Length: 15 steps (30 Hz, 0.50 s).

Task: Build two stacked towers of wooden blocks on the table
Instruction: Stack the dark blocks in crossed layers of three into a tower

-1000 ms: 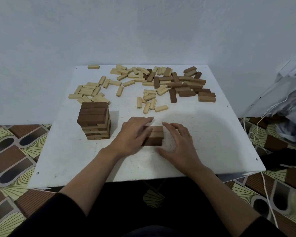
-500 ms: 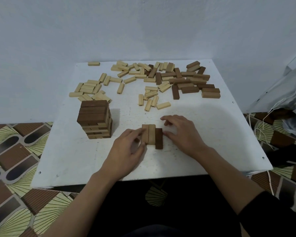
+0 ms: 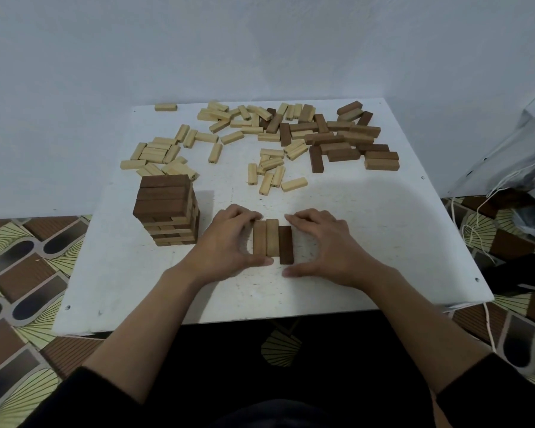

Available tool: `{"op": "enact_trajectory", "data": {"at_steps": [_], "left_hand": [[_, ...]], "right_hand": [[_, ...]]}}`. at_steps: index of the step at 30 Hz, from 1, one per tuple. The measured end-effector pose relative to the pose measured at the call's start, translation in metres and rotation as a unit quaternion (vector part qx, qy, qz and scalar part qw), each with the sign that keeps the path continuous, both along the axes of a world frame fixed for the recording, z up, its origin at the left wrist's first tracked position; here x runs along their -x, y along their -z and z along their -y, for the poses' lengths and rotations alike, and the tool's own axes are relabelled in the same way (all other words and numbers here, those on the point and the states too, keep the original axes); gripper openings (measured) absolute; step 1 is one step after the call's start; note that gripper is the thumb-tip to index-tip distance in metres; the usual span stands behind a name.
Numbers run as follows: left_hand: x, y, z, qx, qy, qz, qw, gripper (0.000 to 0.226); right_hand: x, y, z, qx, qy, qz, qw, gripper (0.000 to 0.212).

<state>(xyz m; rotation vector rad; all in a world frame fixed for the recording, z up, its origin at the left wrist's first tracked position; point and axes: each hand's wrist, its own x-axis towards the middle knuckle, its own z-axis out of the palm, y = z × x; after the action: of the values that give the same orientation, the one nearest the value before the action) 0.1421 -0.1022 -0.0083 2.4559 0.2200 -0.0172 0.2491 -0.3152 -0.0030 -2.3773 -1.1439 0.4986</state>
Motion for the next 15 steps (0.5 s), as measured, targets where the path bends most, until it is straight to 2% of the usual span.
{"op": "enact_trajectory", "data": {"at_steps": [9, 15], "left_hand": [[-0.011, 0.001, -0.005, 0.035, 0.023, -0.018, 0.999, 0.070], [-0.014, 0.001, -0.006, 0.051, 0.028, -0.022, 0.998, 0.064]], "right_hand": [[-0.018, 0.002, -0.015, -0.047, -0.034, -0.051, 0.997, 0.086], [-0.026, 0.004, -0.019, -0.075, -0.037, -0.048, 0.995, 0.071]]}}
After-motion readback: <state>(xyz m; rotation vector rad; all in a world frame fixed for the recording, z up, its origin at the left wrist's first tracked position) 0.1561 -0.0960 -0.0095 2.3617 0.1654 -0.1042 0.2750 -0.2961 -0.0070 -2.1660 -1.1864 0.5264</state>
